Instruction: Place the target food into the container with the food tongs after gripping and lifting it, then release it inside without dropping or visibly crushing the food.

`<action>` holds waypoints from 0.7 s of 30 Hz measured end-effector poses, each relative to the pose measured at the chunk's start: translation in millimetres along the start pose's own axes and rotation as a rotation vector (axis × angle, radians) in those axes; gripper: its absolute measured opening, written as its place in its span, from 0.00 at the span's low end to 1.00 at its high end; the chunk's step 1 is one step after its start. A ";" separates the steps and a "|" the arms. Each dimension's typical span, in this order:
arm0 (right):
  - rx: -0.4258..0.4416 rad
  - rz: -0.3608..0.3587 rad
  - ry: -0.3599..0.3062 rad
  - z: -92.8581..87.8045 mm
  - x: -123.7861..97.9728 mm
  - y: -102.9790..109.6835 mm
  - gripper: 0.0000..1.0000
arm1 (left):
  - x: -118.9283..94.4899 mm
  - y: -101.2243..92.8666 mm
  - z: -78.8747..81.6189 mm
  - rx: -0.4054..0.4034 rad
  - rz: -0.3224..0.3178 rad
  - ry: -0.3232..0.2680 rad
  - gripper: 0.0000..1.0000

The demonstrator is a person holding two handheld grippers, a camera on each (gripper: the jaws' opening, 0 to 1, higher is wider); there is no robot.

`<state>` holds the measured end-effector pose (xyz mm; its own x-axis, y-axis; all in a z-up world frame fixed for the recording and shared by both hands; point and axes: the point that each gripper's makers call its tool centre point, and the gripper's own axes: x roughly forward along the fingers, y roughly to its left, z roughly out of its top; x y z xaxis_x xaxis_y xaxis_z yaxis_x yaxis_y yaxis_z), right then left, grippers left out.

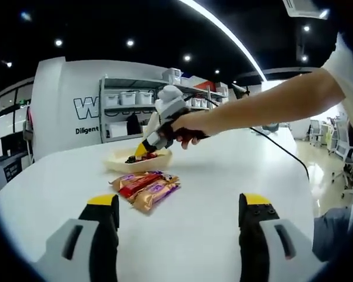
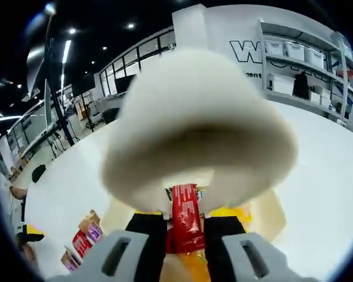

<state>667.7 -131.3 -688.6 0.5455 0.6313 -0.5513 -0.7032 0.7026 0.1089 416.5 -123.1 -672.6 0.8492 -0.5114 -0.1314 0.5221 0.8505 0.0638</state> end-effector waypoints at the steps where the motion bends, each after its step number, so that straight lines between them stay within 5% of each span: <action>1: -0.002 0.003 0.003 -1.1 0.8 1.2 0.18 | 0.0 -0.2 0.1 0.000 -0.001 0.000 0.82; 14: 0.022 0.006 -0.071 15.5 -16.3 4.4 0.18 | 0.5 -0.3 0.2 0.005 0.000 0.002 0.82; 21: 0.024 0.060 -0.119 24.9 -57.8 20.9 0.18 | 1.3 -2.8 -1.5 0.017 -0.011 0.010 0.82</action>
<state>632.8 -144.9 -633.8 0.5541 0.7055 -0.4417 -0.7257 0.6694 0.1589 416.0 -126.0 -674.4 0.8427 -0.5192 -0.1423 0.5326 0.8427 0.0791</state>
